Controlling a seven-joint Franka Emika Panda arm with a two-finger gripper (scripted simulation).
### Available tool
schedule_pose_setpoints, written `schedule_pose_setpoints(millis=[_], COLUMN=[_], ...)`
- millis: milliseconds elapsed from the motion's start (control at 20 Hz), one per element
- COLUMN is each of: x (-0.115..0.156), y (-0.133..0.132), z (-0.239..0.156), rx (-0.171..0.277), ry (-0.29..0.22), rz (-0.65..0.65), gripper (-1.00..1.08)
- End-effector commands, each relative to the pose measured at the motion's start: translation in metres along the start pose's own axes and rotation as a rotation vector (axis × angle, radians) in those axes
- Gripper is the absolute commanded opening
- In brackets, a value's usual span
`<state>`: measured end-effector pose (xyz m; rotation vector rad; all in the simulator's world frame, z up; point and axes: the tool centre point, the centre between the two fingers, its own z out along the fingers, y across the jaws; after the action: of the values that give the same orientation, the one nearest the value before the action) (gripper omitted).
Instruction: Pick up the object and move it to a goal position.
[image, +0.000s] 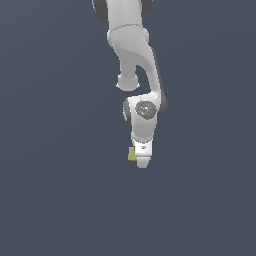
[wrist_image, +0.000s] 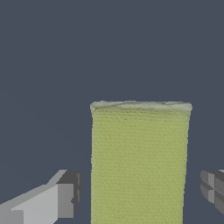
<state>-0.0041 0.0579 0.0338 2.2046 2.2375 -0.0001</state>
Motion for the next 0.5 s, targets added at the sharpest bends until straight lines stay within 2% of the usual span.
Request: schedule_pose_setpoints(millis=[0, 300, 350, 450], x=[0.0, 0.0, 0.0, 0.0], y=[-0.001, 0.0, 0.0, 0.0], z=[0.013, 0.024, 0.024, 0.024], rx=[0.001, 0.001, 0.001, 0.001], ry=[0.0, 0.0, 0.0, 0.0], rz=[-0.001, -0.002, -0.002, -0.002], gripper=[1.0, 1.0, -1.0, -1.0])
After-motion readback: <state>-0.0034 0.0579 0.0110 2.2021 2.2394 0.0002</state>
